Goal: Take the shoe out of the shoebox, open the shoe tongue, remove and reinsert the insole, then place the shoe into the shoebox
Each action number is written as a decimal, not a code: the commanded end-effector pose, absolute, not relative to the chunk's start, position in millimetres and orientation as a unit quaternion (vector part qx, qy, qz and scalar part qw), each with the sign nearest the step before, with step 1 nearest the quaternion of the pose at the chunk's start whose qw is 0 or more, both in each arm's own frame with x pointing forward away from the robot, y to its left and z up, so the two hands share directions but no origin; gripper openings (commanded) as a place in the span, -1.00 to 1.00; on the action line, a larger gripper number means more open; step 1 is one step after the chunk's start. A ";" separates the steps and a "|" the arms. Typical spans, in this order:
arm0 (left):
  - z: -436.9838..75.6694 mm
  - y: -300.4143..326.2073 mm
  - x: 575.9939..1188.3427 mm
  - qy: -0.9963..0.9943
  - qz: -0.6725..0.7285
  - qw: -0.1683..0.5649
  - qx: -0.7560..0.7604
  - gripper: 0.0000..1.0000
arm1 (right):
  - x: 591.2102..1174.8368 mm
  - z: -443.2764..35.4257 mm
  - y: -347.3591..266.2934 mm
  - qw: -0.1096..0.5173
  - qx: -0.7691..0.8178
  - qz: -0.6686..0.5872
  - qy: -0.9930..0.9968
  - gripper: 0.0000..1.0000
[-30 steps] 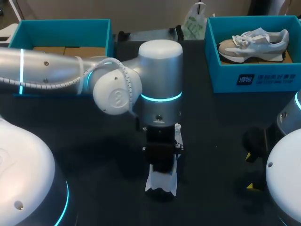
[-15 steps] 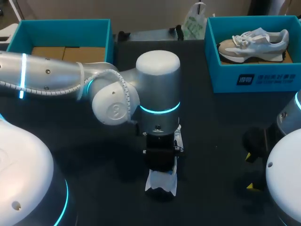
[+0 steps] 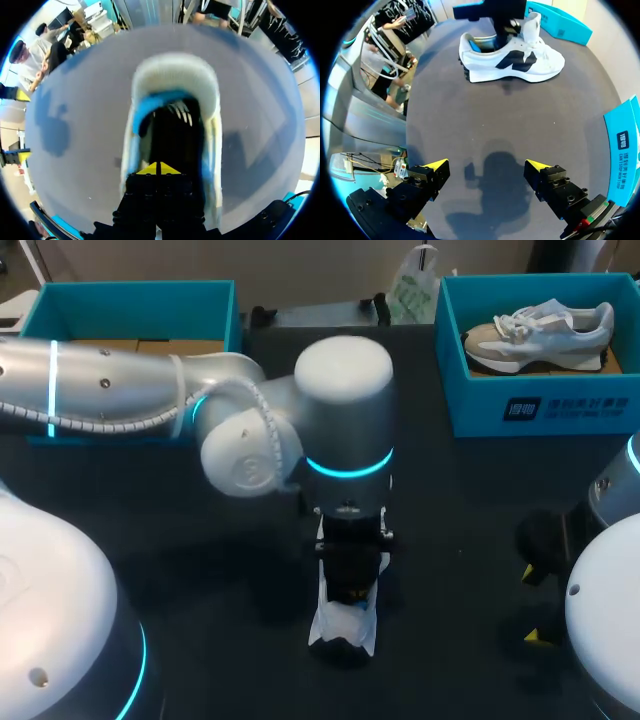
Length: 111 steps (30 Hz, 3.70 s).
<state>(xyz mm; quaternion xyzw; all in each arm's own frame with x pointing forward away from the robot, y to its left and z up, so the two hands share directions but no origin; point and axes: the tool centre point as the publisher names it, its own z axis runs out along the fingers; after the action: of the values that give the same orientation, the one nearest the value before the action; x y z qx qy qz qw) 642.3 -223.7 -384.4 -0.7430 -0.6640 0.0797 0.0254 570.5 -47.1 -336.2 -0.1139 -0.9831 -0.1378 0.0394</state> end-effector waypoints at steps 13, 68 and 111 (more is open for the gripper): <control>-324.5 -201.5 617.7 -0.663 0.148 0.067 -0.730 -1.00 | 568.4 -334.9 -47.8 0.038 -0.113 -0.139 -0.983 1.00; -416.6 -217.6 673.7 -0.689 0.031 0.014 -0.724 -1.00 | 568.4 -334.9 -47.8 0.038 -0.113 -0.139 -0.983 1.00; -340.2 -230.5 601.9 -0.657 0.176 0.088 -0.728 -1.00 | 568.4 -334.9 -47.8 0.038 -0.113 -0.139 -0.983 1.00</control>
<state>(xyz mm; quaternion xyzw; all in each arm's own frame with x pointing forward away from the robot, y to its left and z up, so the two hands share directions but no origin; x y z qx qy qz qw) 603.0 -222.9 -334.9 -0.7269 -0.6577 0.1785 0.0845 570.5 -47.0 -336.3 -0.1139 -0.9831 -0.1379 0.0394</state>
